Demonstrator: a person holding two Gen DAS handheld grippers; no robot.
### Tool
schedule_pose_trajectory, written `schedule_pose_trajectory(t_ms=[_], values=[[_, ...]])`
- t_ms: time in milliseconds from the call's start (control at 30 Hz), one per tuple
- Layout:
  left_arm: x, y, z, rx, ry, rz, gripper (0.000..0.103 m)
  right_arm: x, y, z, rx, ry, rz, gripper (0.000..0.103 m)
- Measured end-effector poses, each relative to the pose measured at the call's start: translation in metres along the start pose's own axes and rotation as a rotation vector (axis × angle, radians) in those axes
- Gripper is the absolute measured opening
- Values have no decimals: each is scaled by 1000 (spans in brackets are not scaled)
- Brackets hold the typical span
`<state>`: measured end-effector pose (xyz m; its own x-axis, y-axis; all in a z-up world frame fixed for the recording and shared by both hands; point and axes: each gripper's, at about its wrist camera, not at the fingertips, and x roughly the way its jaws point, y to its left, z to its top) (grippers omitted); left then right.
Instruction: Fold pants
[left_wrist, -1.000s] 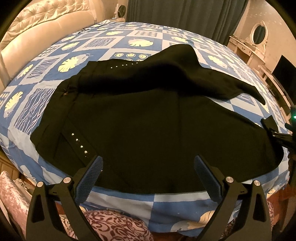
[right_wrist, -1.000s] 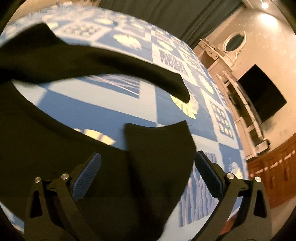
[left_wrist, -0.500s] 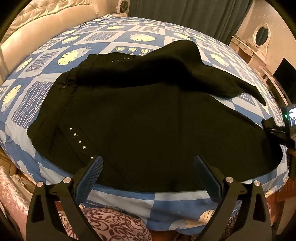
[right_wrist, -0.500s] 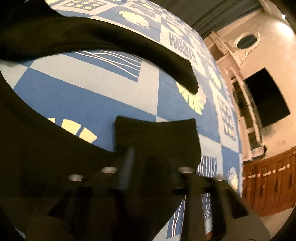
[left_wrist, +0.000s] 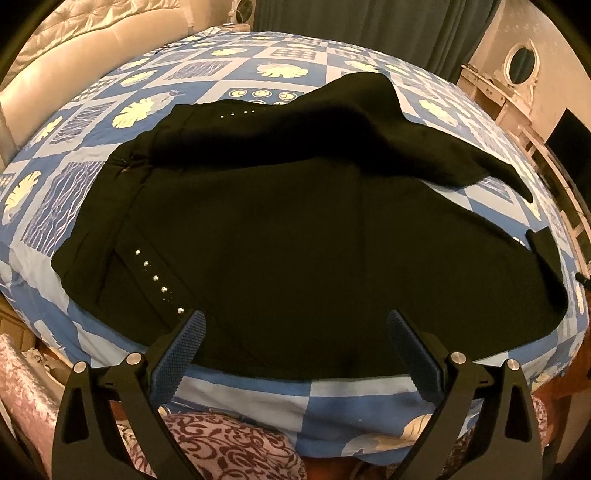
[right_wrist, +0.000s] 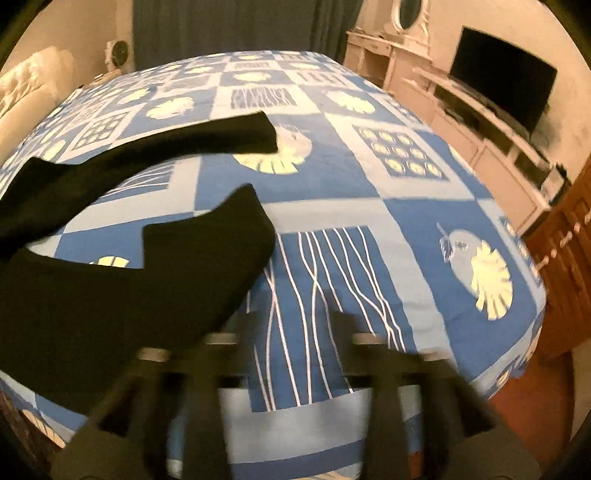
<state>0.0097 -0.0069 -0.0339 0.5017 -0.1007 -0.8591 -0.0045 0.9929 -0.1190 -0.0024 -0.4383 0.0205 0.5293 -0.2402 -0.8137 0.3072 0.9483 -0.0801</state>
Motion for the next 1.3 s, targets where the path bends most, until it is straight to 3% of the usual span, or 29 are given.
schedule_pose_trajectory(t_ms=[100, 233, 333, 467, 500, 533, 567, 633, 667, 700, 833, 1033, 1100, 1233, 1300], values=[[2, 0, -1, 2, 8, 5, 98, -2, 30, 13, -62, -22, 44, 65], [3, 2, -1, 1, 8, 7, 98, 24, 91, 33, -146, 28, 91, 65], [2, 4, 0, -10, 7, 7, 98, 46, 134, 41, -231, 59, 53, 65], [2, 10, 3, -32, 13, -4, 98, 76, 157, 45, -297, 98, -87, 65], [2, 11, 3, -36, 16, -7, 98, 81, 156, 44, -291, 114, -104, 57], [2, 11, 3, -40, 17, -11, 98, 87, 151, 43, -274, 134, -108, 45], [2, 12, 4, -42, 18, -15, 98, 89, 145, 42, -255, 149, -79, 26], [2, 12, 3, -43, 21, -18, 98, 86, 130, 38, -210, 150, -40, 21], [3, 12, 3, -43, 23, -20, 98, 81, 123, 37, -195, 136, -29, 11], [3, 12, 3, -43, 25, -20, 98, 76, 115, 36, -175, 123, -16, 9], [3, 10, 2, -35, 26, -16, 98, 40, 66, 29, -41, 47, 47, 8], [5, 7, 0, -27, 29, -18, 98, 8, -23, -1, 137, -8, 40, 8], [5, 6, -1, -25, 29, -18, 98, 11, -51, -14, 203, 7, 44, 7], [4, 4, 0, -17, 23, -16, 98, 30, -110, -58, 451, 85, 190, 9], [4, 5, 0, -20, 21, -19, 98, 39, -129, -79, 567, 120, 250, 18]])
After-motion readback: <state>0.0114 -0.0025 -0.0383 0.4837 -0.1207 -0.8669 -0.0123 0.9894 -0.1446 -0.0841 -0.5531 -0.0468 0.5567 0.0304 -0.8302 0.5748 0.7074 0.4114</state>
